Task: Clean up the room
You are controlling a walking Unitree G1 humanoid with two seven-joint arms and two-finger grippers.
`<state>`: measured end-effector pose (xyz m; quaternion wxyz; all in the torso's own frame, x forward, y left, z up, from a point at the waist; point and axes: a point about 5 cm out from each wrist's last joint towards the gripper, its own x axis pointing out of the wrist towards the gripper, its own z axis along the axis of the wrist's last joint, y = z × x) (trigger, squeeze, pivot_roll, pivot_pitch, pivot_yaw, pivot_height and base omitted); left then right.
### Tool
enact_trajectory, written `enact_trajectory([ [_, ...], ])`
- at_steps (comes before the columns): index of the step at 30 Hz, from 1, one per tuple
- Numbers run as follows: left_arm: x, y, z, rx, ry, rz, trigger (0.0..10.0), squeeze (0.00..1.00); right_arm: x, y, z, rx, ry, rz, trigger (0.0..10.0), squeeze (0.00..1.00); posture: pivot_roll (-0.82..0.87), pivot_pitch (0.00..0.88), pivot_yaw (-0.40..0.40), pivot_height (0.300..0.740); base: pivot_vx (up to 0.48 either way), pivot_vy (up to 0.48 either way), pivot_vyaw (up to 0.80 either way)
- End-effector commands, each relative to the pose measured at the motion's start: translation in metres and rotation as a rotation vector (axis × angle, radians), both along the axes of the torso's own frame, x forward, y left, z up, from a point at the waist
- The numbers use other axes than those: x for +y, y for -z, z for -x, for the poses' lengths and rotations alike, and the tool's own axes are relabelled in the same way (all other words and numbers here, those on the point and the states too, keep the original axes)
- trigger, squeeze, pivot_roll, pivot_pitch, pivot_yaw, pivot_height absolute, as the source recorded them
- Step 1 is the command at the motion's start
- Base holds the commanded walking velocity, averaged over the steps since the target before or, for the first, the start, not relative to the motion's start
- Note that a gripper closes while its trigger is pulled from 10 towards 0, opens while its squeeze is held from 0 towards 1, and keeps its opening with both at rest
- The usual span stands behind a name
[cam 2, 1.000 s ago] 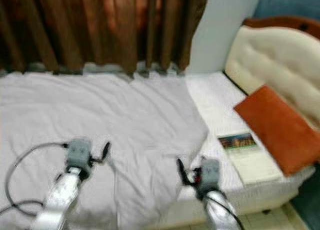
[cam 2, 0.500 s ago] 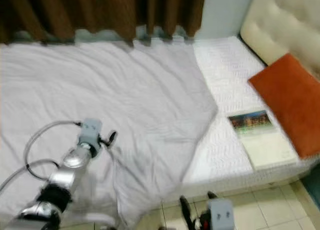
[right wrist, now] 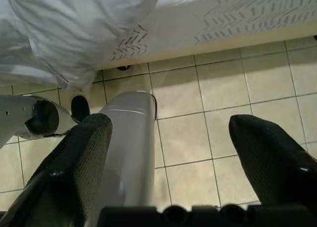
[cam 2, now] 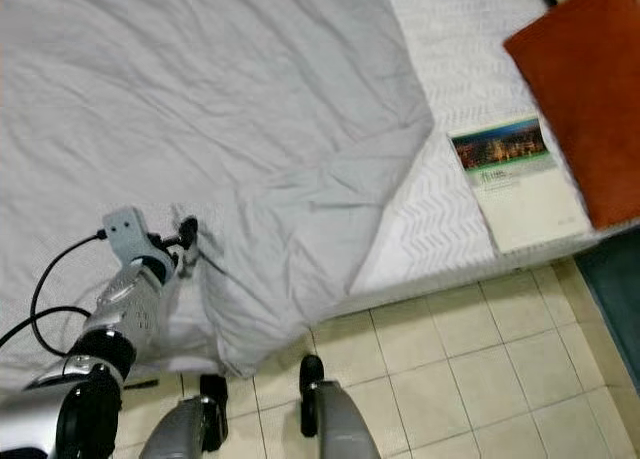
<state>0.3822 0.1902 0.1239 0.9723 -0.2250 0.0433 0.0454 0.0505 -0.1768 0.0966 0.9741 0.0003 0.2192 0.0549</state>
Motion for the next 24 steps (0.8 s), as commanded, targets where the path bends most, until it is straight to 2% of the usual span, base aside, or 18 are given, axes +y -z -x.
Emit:
enact_trajectory([
  [1,-0.003,0.021,0.008,0.052,-0.02,0.138,10.0,0.0,0.002,-0.001,0.011,0.06,0.004,0.001,10.0,0.0,-0.38,0.692,-0.114,0.74,0.0,0.0,0.0],
  [2,-0.007,0.021,0.008,0.043,-0.022,0.208,10.0,0.0,0.004,-0.003,0.014,0.07,0.005,-0.001,10.0,0.0,-0.38,0.689,-0.112,0.74,0.0,0.0,0.0],
  [4,-0.008,0.021,0.007,0.04,-0.021,0.23,10.0,0.0,0.004,-0.004,0.014,0.072,0.004,-0.001,10.0,0.0,-0.38,0.689,-0.112,0.74,0.0,0.0,0.0],
  [6,-0.017,0.024,0.007,0.048,0.012,0.293,10.0,0.0,0.005,-0.005,0.017,0.077,0.004,-0.002,10.0,0.0,-0.38,0.691,-0.107,0.74,0.0,0.0,0.0],
  [7,-0.017,0.024,0.007,0.048,0.012,0.293,10.0,0.0,0.005,-0.005,0.017,0.077,0.004,-0.002,10.0,0.0,-0.38,0.691,-0.107,0.74,0.0,0.0,0.0],
  [8,-0.027,0.032,0.01,0.096,0.043,0.324,10.0,0.0,0.007,-0.005,0.02,0.085,0.005,-0.004,10.0,0.0,-0.39,0.694,-0.106,0.74,0.0,0.0,0.0],
  [10,-0.035,0.039,0.013,0.137,0.066,0.337,10.0,0.0,0.008,-0.006,0.022,0.091,0.006,-0.004,10.0,0.0,-0.4,0.691,-0.111,0.74,0.0,0.0,0.0],
  [13,-0.048,0.034,0.009,0.146,0.114,0.373,10.0,0.0,0.006,-0.011,0.028,0.105,0.01,0.007,10.0,0.0,-0.45,0.69,-0.128,0.74,0.0,0.0,0.0],
  [15,-0.052,0.033,0.008,0.145,0.125,0.371,10.0,0.0,0.006,-0.012,0.03,0.108,0.009,0.011,10.0,0.0,-0.46,0.69,-0.137,0.74,0.0,0.0,0.0],
  [16,-0.062,0.03,0.006,0.148,0.172,0.342,2.0,0.0,0.006,-0.013,0.033,0.115,0.014,0.013,10.0,0.0,-0.47,0.689,-0.141,0.74,0.0,0.0,0.0],
  [18,-0.064,0.03,0.006,0.149,0.182,0.334,2.0,0.0,0.007,-0.013,0.034,0.116,0.015,0.013,10.0,0.0,-0.47,0.689,-0.141,0.74,0.0,0.0,0.0],
  [19,-0.066,0.03,0.007,0.155,0.194,0.306,0.0,0.0,0.007,-0.013,0.034,0.117,0.015,0.013,10.0,0.0,-0.46,0.689,-0.137,0.74,0.0,0.0,0.0],
  [22,-0.068,0.033,0.008,0.175,0.223,0.182,0.0,0.0,0.01,-0.011,0.036,0.123,0.012,0.008,10.0,0.0,-0.44,0.685,-0.121,0.74,0.0,0.0,0.0],
  [24,-0.068,0.035,0.009,0.18,0.238,0.129,0.0,0.0,0.011,-0.009,0.035,0.123,0.014,0.004,10.0,0.0,-0.43,0.678,-0.112,0.74,0.0,0.0,0.0],
])
